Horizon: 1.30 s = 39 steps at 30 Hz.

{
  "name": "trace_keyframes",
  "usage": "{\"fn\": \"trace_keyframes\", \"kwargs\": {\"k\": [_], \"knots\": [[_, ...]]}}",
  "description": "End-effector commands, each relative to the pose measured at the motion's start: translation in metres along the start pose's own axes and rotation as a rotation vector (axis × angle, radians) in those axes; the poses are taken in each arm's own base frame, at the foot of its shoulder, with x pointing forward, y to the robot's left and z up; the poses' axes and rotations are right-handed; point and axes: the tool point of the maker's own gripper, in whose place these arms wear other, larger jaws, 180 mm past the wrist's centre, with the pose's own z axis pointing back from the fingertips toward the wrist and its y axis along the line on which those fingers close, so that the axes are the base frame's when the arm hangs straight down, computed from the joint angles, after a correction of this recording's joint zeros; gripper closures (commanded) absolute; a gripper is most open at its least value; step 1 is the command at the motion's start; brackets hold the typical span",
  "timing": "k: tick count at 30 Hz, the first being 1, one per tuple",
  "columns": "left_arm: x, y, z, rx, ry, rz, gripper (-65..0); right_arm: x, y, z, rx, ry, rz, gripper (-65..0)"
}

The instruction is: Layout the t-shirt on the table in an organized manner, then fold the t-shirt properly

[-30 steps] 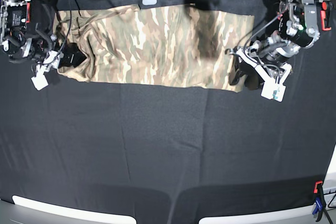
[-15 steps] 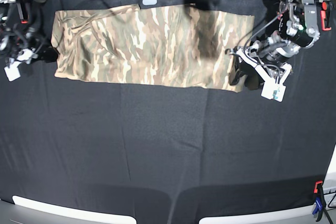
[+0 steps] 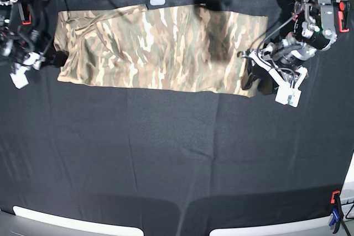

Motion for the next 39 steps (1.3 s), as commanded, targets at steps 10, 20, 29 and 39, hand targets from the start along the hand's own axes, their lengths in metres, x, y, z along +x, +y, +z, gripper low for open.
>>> {"fn": "trace_keyframes", "kwargs": {"k": [10, 20, 29, 39], "knots": [[0.016, -0.003, 0.002, -0.013, -0.052, -0.015, -30.5, 0.007, 0.023, -0.007, 0.099, -0.001, 0.023, -31.2], [0.013, -0.003, 0.002, -0.013, -0.040, -0.015, -30.5, -0.001, 0.039, -0.034, 0.159, -0.021, -0.007, -30.4], [0.011, -0.003, 0.002, -0.013, -0.025, -0.015, -30.5, 0.006, 0.036, -0.036, 0.136, -0.045, 0.004, -1.7], [0.011, -0.002, 0.002, -0.011, -0.026, -0.016, -30.5, 0.047, 0.014, 0.023, 0.044, -0.190, 0.035, 0.0]]}}
